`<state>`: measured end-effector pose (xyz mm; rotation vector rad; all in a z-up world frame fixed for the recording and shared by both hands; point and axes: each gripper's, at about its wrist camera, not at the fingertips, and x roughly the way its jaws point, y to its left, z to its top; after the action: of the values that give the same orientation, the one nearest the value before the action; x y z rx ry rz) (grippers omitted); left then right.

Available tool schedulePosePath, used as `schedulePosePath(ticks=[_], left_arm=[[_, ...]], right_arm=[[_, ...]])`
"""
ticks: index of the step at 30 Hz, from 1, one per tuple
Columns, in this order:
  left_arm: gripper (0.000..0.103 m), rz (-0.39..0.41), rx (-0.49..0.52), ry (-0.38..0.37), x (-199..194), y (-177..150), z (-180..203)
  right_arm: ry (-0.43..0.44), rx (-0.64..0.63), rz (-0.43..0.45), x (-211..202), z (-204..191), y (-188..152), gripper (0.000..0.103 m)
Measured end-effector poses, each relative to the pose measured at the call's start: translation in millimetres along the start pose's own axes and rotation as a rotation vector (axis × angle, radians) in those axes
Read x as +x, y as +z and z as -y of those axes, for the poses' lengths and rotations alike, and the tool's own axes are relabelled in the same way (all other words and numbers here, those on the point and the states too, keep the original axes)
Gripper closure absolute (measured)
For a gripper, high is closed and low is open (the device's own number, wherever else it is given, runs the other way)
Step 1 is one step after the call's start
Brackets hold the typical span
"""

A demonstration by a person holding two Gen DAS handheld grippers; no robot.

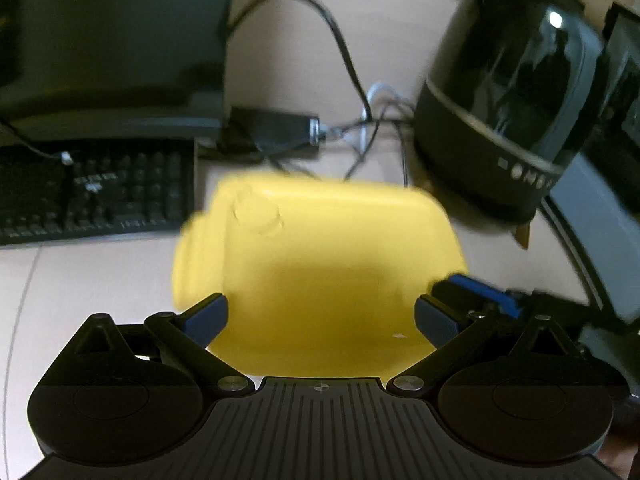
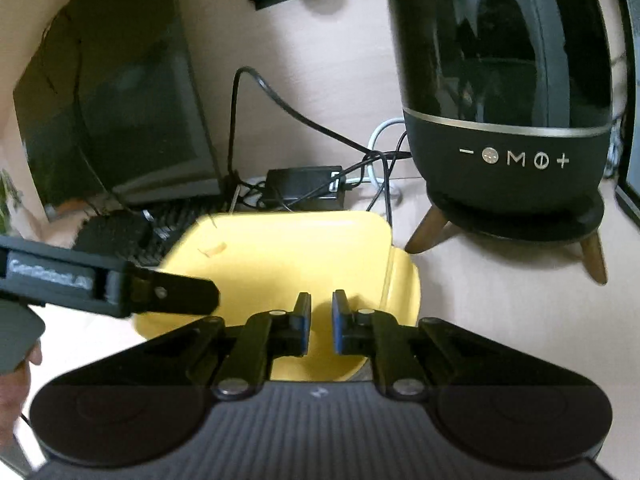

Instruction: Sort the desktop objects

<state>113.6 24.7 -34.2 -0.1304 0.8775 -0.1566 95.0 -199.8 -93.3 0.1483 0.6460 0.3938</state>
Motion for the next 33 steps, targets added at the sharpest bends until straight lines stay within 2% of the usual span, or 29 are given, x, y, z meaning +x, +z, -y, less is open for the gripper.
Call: schedulePosePath(ticks=[5, 11, 12, 14, 16, 18, 20, 23, 25, 27, 30, 31, 33], left_arm=[[0.001, 0.017, 0.053, 0.006, 5, -9, 7], [0.0, 0.03, 0.043, -0.032, 2, -10, 2], [0.0, 0.027, 0.027, -0.037, 0, -10, 0], [0.0, 0.041, 0.0, -0.044, -13, -11, -6], [0.0, 0.1, 0.01, -0.024, -32, -17, -11], [0.0, 0.166, 0.028, 0.007, -51, -25, -15], [0.0, 0.203, 0.049, 0.047, -61, -39, -19], [0.0, 0.155, 0.073, 0.096, -58, -61, -22], [0.0, 0.117, 0.054, 0.119, -52, -77, -23], [0.0, 0.091, 0.029, 0.125, -48, -91, -22], [0.0, 0.103, 0.019, 0.134, -43, -108, -17], [0.0, 0.117, 0.025, 0.148, -42, -112, -15], [0.0, 0.145, 0.038, 0.19, -38, -117, -13]], right_arm=[[-0.04, -0.127, 0.064, -5, -14, -14, 0.093], [-0.04, -0.101, 0.097, -3, -12, -16, 0.093], [-0.036, -0.098, 0.099, -3, -13, -15, 0.09], [-0.026, -0.077, 0.089, -9, -13, -10, 0.077], [-0.032, -0.06, 0.098, -19, -15, -6, 0.045], [-0.055, -0.067, 0.138, -39, -19, -8, 0.029], [-0.079, -0.075, 0.16, -57, -23, -13, 0.022], [-0.104, -0.043, 0.146, -74, -26, -32, 0.003], [-0.112, -0.011, 0.113, -78, -29, -47, 0.0], [-0.133, 0.011, 0.043, -74, -35, -64, 0.0], [-0.152, -0.003, -0.049, -64, -46, -83, 0.0], [-0.165, -0.012, -0.059, -61, -49, -87, 0.0], [-0.217, -0.027, -0.024, -59, -50, -96, 0.0]])
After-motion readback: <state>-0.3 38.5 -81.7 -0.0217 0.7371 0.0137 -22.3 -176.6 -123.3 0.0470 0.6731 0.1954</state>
